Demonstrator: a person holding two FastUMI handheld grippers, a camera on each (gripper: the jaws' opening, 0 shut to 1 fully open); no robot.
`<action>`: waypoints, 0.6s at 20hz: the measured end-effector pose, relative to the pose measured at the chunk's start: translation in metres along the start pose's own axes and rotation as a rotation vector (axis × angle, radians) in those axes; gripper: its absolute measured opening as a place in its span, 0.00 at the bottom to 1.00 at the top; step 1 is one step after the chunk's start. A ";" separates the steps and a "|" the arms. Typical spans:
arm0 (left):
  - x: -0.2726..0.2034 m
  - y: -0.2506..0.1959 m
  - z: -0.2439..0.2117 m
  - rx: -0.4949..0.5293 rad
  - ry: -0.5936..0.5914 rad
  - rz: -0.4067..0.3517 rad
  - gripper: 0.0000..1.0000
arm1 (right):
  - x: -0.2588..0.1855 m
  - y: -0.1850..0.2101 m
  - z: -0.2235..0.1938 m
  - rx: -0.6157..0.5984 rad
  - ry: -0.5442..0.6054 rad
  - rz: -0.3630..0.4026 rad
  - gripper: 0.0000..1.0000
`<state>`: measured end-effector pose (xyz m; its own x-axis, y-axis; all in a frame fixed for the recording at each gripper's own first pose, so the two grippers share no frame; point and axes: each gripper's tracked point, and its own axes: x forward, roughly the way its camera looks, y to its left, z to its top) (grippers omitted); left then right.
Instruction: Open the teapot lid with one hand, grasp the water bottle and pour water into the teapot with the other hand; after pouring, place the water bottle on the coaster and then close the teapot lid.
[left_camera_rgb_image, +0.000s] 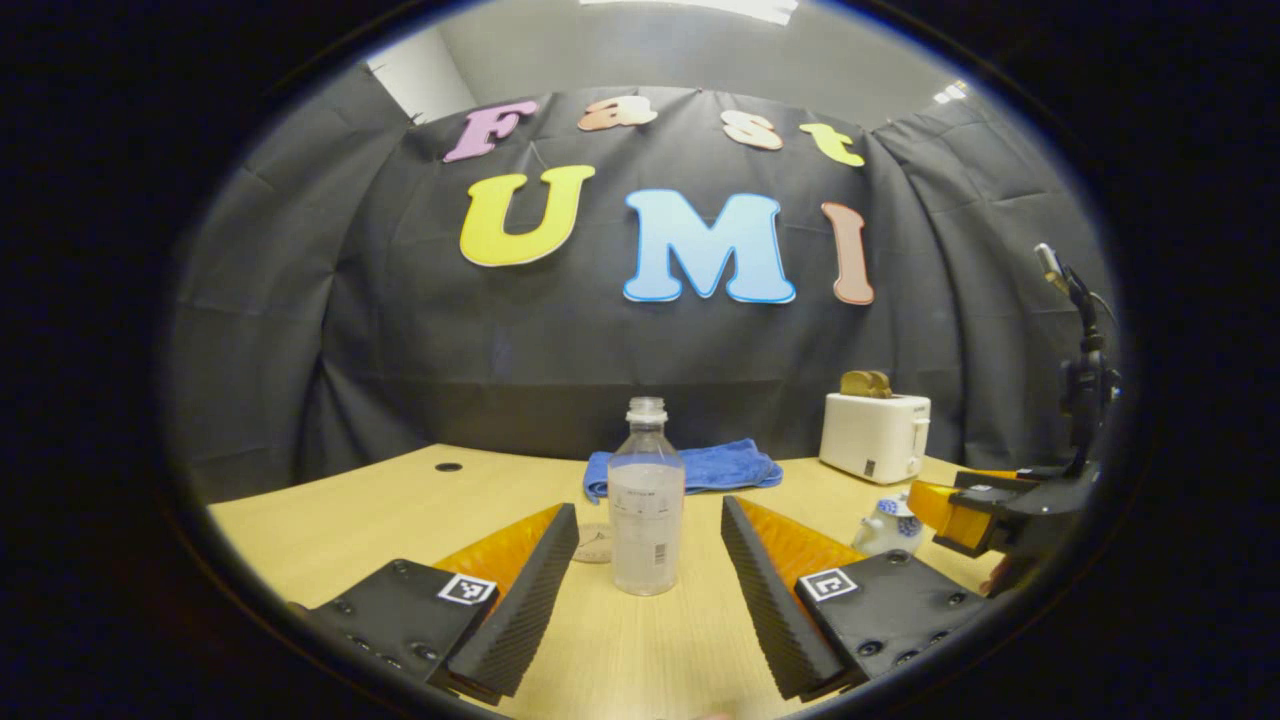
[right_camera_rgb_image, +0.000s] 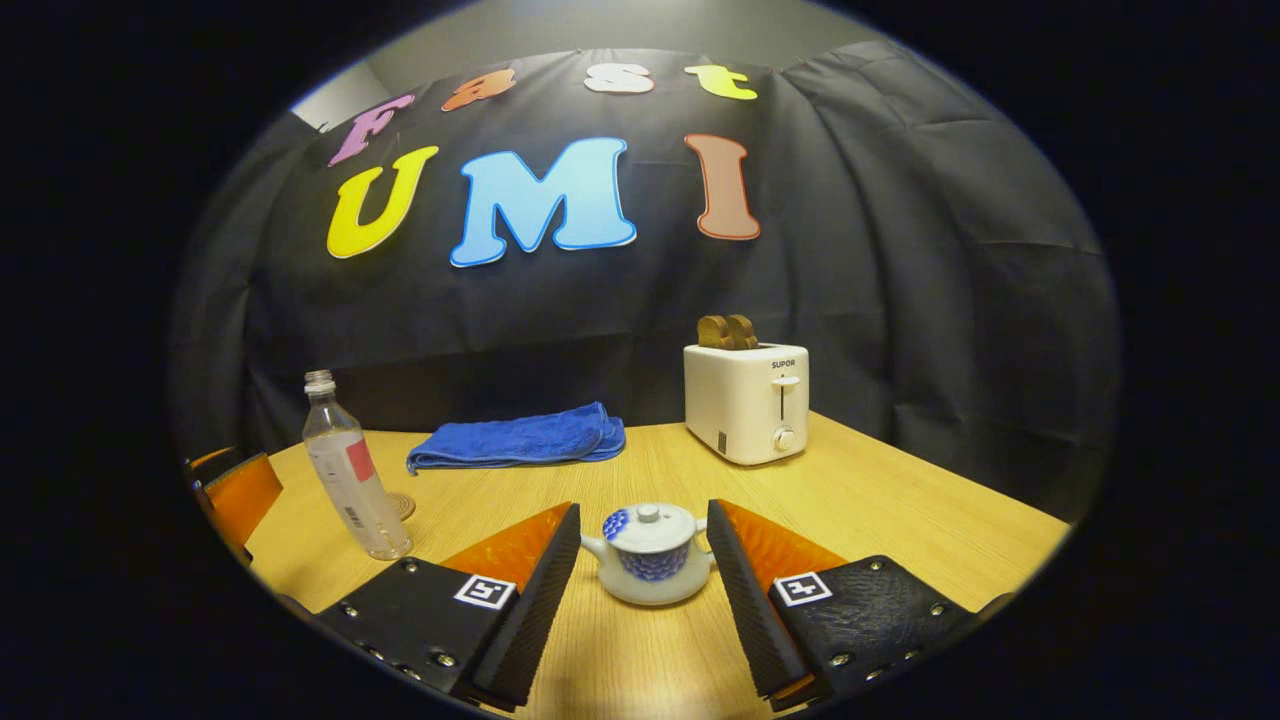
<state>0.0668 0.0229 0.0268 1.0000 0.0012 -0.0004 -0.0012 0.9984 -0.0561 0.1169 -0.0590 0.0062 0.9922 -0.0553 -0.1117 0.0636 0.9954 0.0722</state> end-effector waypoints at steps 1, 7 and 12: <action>0.003 0.002 0.000 0.005 0.002 0.004 1.00 | 0.006 -0.002 0.001 -0.010 0.001 -0.007 0.79; 0.020 -0.005 -0.009 0.026 0.028 -0.024 1.00 | 0.032 0.007 -0.010 -0.076 0.041 0.003 0.57; 0.024 0.000 0.002 0.053 -0.003 -0.023 0.99 | 0.041 0.003 -0.010 -0.077 0.047 -0.022 0.17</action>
<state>0.0911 0.0227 0.0284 0.9998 -0.0221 0.0031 0.0221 0.9997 -0.0033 0.1566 -0.0574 -0.0081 0.9843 -0.0757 -0.1594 0.0756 0.9971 -0.0067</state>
